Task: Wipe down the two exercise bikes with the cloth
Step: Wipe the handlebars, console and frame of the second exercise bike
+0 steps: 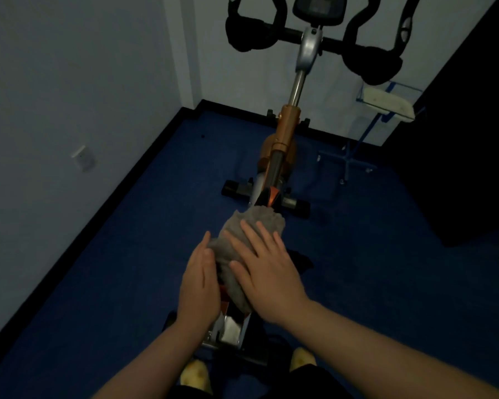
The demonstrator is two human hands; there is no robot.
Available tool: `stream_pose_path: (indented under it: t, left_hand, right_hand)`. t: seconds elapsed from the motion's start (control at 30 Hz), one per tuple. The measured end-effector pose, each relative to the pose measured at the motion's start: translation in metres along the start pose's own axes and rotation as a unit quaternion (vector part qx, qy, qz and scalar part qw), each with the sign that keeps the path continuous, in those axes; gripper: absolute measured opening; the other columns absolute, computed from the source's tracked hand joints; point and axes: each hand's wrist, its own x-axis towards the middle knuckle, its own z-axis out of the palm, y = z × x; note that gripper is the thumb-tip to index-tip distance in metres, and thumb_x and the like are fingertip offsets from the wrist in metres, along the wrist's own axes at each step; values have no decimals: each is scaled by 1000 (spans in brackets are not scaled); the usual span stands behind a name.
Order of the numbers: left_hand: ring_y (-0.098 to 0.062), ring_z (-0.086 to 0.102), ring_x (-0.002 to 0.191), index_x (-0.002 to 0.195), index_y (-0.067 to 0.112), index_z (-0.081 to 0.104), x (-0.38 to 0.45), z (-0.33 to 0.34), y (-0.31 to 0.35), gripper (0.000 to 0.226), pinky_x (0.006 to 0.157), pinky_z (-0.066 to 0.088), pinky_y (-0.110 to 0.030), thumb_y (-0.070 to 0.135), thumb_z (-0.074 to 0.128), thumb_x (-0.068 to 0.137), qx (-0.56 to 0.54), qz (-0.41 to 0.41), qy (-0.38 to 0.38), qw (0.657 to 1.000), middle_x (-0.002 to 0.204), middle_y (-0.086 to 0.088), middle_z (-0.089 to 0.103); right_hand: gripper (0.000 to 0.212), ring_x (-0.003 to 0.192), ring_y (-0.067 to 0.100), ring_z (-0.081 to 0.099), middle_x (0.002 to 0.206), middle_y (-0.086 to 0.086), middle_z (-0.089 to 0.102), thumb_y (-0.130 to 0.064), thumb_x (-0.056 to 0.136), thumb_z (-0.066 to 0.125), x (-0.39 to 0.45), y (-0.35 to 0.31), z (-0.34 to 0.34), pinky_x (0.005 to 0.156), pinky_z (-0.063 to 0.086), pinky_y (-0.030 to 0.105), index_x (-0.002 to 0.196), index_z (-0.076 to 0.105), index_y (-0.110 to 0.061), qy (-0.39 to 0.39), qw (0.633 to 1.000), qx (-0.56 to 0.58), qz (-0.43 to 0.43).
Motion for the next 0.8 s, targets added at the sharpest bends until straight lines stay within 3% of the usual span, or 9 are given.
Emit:
stream_pose_path:
  t: [0.07, 0.23, 0.37, 0.53, 0.73, 0.8]
  left_hand:
    - [-3, 36, 137, 148, 28, 32, 1, -4, -1, 62, 115, 30, -30, 54, 20, 93, 11, 3, -12, 1000, 151, 7, 38]
    - [0, 33, 137, 147, 28, 31, 4, -13, 0, 57, 117, 26, -27, 49, 20, 96, 33, 27, -65, 997, 151, 11, 35]
    - [5, 38, 133, 144, 26, 37, 15, -22, -2, 49, 112, 28, -14, 38, 23, 99, 24, 47, -122, 991, 147, 10, 42]
    - [11, 38, 129, 144, 26, 36, 21, -23, -4, 48, 110, 29, -12, 38, 23, 99, -2, 54, -150, 987, 144, 12, 43]
    - [8, 36, 132, 148, 27, 30, 23, -27, -6, 60, 112, 29, -17, 49, 19, 94, -52, 30, -177, 982, 150, 10, 38]
    - [9, 45, 126, 147, 26, 32, 24, -27, -1, 64, 102, 37, -10, 53, 17, 92, -110, -8, -204, 973, 144, 10, 46]
  right_hand:
    - [55, 148, 12, -7, 162, -10, 2, -56, 99, 15, 3, 6, -2, 119, -9, 34, 152, 10, -43, -10, 999, 6, 34]
    - [52, 147, 9, -12, 162, -7, -4, -48, 103, 21, 17, 2, -5, 120, -6, 31, 153, 7, -40, 24, 985, 50, 164]
    - [56, 146, 4, -18, 161, -11, -10, -57, 97, 8, -32, -17, 11, 118, -8, 30, 151, 3, -42, 62, 979, 43, 188]
    - [56, 147, 8, -12, 163, -6, -4, -47, 101, 17, -13, -16, 2, 121, -3, 33, 154, 3, -35, 63, 960, 55, 266]
    - [63, 148, 17, -13, 163, 1, -4, -55, 95, -5, -13, -61, 11, 121, -5, 41, 154, 4, -34, 51, 963, -26, 265]
    - [60, 149, 19, -7, 163, 1, 1, -55, 97, -1, 8, -67, 11, 121, -4, 43, 153, 9, -38, 44, 971, -40, 233]
